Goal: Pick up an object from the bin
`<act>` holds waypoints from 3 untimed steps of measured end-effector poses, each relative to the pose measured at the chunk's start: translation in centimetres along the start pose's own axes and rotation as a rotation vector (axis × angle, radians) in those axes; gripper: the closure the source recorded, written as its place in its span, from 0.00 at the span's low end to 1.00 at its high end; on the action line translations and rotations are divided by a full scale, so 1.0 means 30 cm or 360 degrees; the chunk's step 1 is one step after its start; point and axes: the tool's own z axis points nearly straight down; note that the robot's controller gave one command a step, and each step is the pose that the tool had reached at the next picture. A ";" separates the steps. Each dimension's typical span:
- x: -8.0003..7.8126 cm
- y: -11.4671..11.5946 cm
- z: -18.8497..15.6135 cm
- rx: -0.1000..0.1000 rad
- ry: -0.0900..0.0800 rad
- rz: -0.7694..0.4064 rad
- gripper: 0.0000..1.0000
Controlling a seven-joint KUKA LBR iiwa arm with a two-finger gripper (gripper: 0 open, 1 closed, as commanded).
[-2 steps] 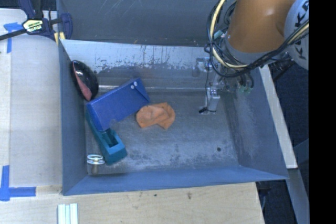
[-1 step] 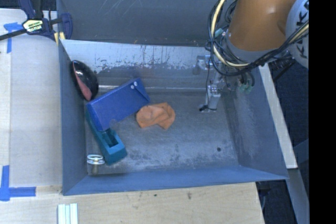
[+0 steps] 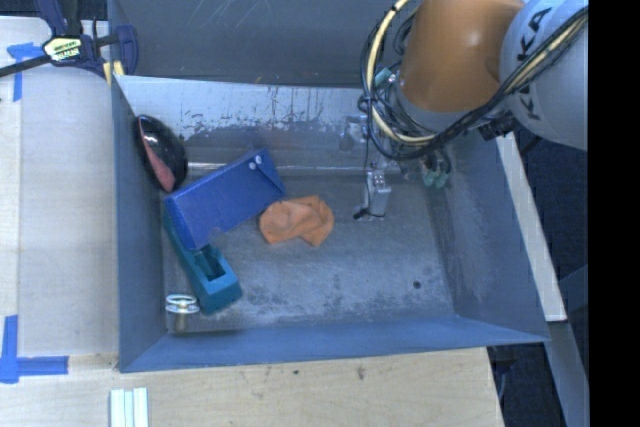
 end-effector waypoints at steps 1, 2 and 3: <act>0.039 0.209 0.164 -0.0003 0.0014 -0.0127 0.00; 0.024 0.281 0.225 -0.0010 0.0016 -0.0153 0.00; -0.082 0.212 0.406 -0.0004 -0.0002 -0.0387 1.00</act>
Offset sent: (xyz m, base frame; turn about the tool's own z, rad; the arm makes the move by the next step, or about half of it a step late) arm -0.0013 0.0470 -0.0813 -0.0657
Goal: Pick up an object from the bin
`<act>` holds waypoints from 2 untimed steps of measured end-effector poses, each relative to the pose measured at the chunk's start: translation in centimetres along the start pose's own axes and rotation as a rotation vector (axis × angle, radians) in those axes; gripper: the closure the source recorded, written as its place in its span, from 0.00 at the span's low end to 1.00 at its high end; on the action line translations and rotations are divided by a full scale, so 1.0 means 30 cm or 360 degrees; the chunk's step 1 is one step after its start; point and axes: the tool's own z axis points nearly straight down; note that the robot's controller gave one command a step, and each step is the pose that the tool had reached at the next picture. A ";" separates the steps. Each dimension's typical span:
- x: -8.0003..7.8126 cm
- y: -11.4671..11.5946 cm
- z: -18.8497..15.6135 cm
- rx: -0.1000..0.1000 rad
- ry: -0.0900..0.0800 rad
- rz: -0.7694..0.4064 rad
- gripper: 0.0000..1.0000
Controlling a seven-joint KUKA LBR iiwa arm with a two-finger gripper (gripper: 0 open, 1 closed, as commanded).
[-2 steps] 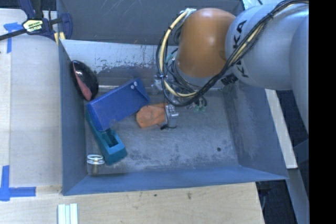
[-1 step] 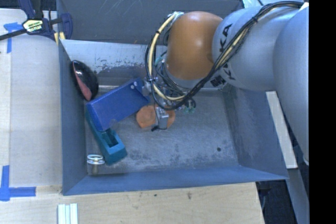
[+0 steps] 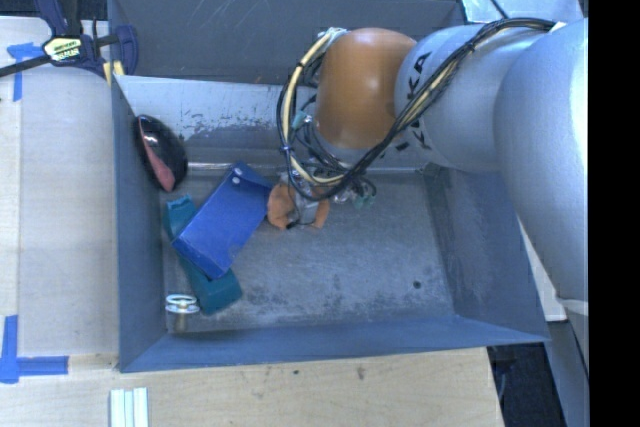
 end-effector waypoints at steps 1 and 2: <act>0.000 0.000 0.000 0.0000 0.0000 0.0002 1.00; 0.000 0.000 0.000 0.0000 0.0000 0.0002 1.00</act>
Offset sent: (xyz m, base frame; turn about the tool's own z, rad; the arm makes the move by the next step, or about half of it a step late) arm 0.0000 0.0000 0.0000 0.0000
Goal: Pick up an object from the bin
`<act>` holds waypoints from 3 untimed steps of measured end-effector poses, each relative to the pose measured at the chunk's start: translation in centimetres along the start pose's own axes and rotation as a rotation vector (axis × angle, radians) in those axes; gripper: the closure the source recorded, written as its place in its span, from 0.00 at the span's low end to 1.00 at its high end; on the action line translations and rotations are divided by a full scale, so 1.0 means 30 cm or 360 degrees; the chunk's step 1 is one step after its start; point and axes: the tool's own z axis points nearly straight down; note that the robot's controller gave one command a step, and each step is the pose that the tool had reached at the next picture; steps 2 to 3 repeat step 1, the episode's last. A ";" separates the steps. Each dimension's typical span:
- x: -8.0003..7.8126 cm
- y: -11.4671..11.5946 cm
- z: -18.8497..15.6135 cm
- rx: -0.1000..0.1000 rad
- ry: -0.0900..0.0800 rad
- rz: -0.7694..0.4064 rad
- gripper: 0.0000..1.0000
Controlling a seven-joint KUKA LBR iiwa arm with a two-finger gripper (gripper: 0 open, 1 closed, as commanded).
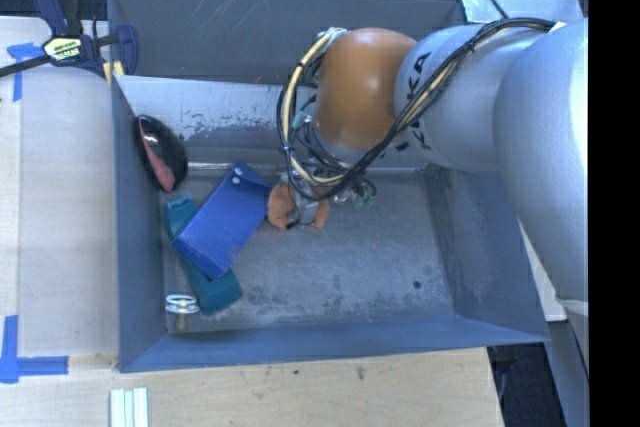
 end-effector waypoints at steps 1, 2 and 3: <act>0.049 -0.127 -0.696 0.0001 0.0004 -0.0053 1.00; 0.049 -0.127 -0.696 0.0001 0.0004 -0.0053 1.00; 0.049 -0.127 -0.696 0.0001 0.0004 -0.0053 1.00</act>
Offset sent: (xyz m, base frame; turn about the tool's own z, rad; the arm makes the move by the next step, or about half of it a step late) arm 0.0000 0.0000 0.0000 0.0000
